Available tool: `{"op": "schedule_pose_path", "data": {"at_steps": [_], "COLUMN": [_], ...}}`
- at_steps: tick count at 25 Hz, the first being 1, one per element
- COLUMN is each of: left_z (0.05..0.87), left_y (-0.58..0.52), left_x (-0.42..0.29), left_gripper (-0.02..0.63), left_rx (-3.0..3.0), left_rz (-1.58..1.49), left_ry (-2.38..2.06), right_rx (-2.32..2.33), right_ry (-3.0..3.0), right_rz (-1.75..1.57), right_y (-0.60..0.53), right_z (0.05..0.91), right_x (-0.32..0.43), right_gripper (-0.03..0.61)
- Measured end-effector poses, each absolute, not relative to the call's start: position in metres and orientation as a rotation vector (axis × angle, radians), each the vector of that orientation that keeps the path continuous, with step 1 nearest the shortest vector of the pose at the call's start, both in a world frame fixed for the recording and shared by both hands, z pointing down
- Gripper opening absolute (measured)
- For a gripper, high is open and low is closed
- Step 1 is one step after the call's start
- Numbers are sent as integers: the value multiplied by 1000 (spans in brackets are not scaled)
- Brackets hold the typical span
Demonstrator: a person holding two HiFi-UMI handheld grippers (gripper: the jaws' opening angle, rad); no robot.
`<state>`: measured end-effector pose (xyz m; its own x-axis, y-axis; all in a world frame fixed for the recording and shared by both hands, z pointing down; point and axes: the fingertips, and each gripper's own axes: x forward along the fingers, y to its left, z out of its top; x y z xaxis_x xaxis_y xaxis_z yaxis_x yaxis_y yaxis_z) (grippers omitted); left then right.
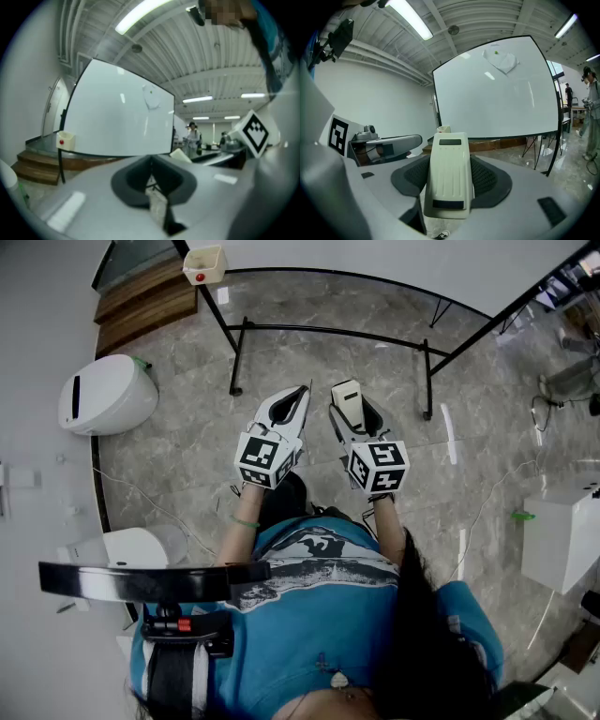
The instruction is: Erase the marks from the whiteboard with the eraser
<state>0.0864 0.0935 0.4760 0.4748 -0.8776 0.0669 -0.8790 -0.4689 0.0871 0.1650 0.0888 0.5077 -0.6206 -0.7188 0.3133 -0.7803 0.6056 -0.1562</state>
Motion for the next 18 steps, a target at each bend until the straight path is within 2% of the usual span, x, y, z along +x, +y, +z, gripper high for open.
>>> {"op": "schedule_pose_path", "data": {"at_steps": [18], "left_z": [463], "left_y": [-26], "left_x": [-37], "left_gripper": [6], "left_rx": [2679], "left_rz": [15], "left_ry": [-1480], "right_rx": [1272], "right_ry": [-2584], "right_rz": [365], "right_y": [-32], "right_z": [500], "right_x": [30], "right_gripper": [262]}}
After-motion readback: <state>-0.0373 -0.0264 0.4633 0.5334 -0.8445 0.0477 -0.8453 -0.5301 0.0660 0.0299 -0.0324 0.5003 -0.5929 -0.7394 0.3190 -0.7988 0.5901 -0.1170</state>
